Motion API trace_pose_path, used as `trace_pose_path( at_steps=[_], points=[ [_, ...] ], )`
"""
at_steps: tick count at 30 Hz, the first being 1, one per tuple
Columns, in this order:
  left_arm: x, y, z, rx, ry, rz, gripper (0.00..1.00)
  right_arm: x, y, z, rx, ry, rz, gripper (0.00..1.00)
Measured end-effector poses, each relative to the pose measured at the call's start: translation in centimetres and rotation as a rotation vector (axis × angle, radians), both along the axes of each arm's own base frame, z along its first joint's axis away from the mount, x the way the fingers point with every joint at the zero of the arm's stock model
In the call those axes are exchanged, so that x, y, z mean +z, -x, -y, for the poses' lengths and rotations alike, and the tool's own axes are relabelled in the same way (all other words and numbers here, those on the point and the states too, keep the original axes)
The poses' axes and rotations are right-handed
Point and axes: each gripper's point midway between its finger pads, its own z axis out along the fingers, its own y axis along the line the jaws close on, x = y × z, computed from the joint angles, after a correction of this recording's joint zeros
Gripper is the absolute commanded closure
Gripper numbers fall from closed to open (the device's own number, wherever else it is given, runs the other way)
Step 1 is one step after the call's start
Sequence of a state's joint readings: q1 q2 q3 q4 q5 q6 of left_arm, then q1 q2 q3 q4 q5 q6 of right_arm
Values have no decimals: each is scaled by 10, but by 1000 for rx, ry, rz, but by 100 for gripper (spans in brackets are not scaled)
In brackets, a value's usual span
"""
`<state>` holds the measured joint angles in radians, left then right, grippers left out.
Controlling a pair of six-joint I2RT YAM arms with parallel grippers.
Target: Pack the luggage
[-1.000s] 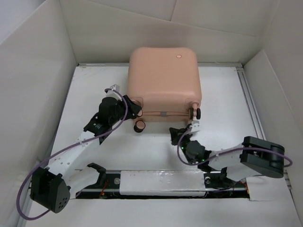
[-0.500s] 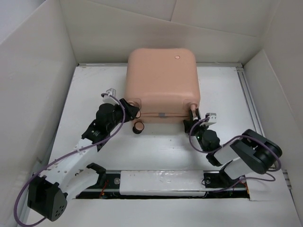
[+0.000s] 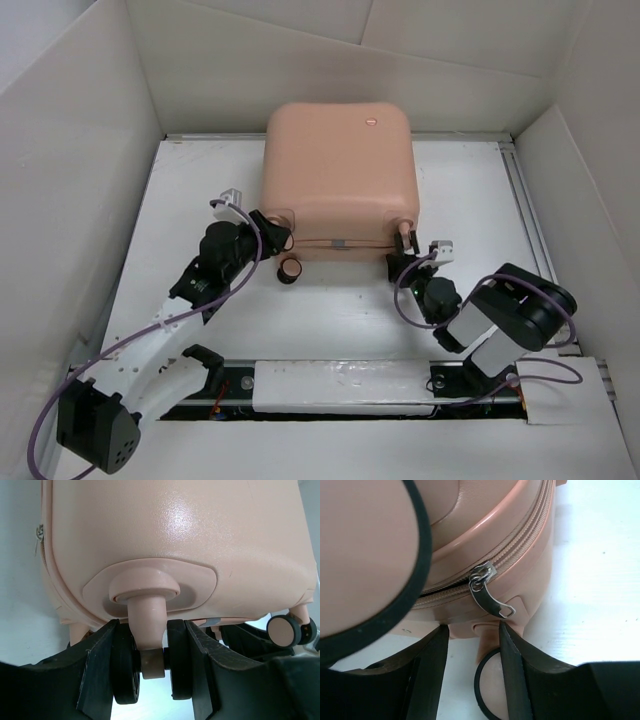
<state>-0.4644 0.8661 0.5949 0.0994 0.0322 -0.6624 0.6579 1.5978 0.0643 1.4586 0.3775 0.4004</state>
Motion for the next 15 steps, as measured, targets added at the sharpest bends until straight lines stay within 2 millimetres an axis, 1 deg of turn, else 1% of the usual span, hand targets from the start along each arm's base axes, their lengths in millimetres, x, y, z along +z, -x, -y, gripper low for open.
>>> trace_pose_path(
  at_steps=[3, 6, 8, 9, 12, 15],
  points=[
    [0, -1, -6, 22, -20, 10, 100, 0, 6, -5, -33, 1, 2, 49],
    [-1, -5, -12, 39, -34, 11, 100, 4, 10, -4, -75, -4, 6, 49],
    [-3, -9, -14, 45, -44, 9, 100, 8, 17, -5, -86, -13, 8, 43],
    [-4, -12, -14, 48, -50, 3, 100, 14, 20, -7, -83, -24, 19, 42],
    [-4, -22, -14, 55, -73, -4, 100, 47, 27, -11, -65, -92, 78, 39],
    [-1, -34, -15, 67, -96, -4, 100, 74, 27, -2, -101, -138, 120, 33]
  ],
)
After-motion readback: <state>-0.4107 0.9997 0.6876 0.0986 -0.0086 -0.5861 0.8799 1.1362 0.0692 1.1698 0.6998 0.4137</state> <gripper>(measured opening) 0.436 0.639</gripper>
